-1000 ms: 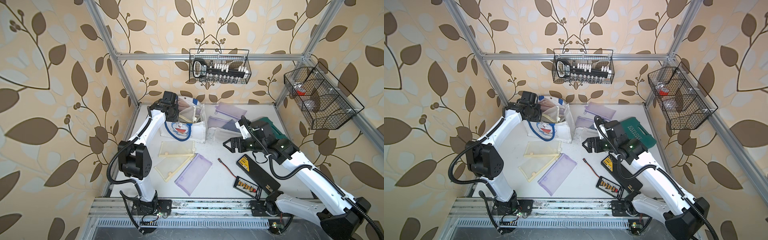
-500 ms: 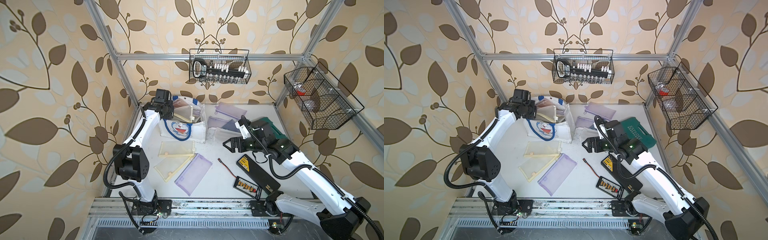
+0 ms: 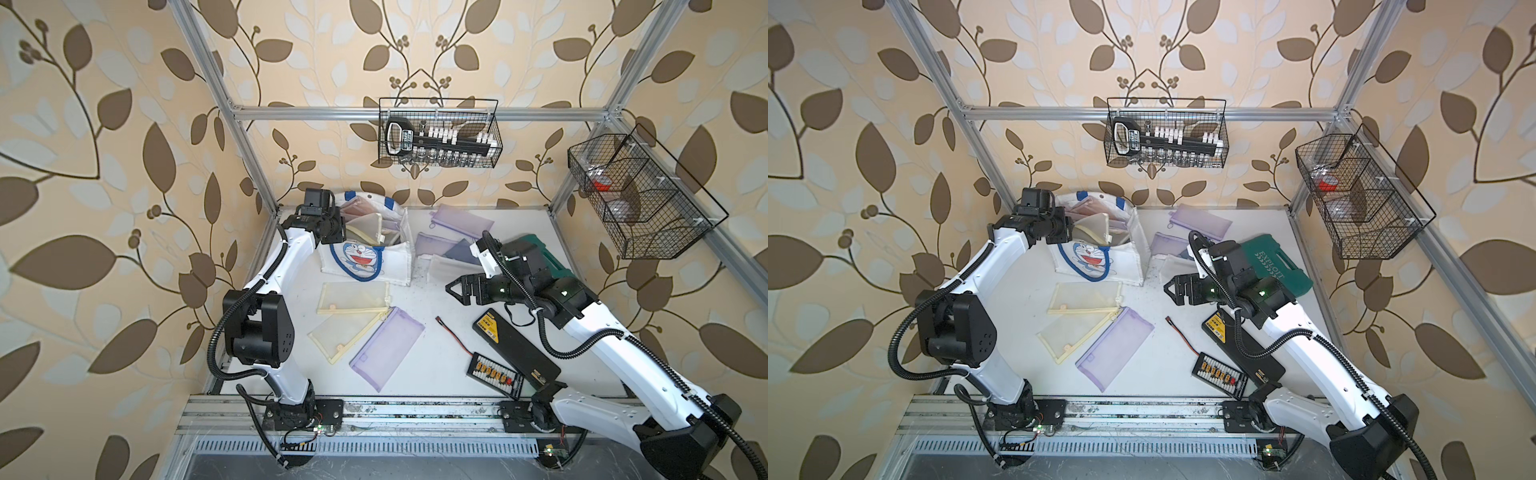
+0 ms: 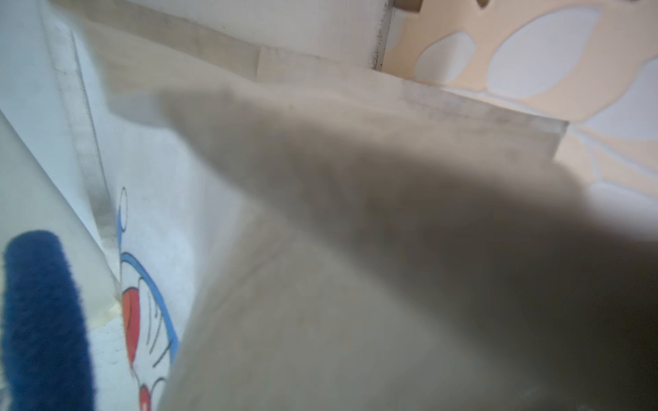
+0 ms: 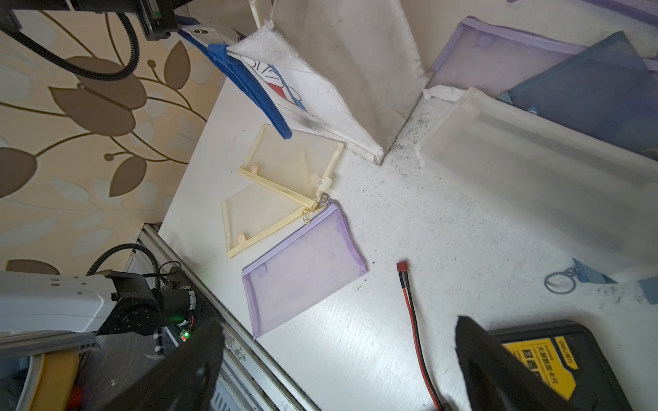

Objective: Put the pencil pouch into the canvas bag
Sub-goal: Place the pencil pouch in the canvas bag.

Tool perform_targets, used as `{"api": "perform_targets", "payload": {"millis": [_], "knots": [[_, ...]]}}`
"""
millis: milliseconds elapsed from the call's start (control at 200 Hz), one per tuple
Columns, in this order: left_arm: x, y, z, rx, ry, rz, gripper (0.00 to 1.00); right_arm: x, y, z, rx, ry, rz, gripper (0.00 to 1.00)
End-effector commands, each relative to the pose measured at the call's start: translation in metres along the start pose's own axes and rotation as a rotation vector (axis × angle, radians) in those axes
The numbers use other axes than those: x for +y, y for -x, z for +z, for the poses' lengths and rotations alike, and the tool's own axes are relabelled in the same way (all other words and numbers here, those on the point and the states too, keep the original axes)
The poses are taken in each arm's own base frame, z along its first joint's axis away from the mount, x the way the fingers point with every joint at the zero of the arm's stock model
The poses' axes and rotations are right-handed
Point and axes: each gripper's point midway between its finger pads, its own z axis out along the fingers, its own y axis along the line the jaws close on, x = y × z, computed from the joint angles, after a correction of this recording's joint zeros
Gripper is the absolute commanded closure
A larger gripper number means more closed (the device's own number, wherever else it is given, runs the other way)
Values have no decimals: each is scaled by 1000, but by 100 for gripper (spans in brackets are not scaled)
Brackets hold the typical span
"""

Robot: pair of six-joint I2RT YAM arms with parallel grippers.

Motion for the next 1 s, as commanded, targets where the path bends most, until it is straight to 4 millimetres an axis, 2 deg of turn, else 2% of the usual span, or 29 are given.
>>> {"api": "perform_targets", "payload": {"millis": [0,205,330,610,790,995], "knots": [[-35,-14,-21,82,-122,-56,100,5,6,-2,-16,20,-13,1],[-62,-25,-40,118,-177,-39,100,4,6,-3,-23,27,-5,1],[-63,-24,-45,108,-181,-31,100,4,7,-3,-26,27,-5,1],[-41,-20,-41,98,-134,-25,100,4,4,-4,-28,29,0,1],[-21,-16,-49,63,-3,117,100,4,6,-4,-33,34,-1,1],[-10,-12,-68,40,40,299,78,7,7,-5,-38,45,-2,1]]}}
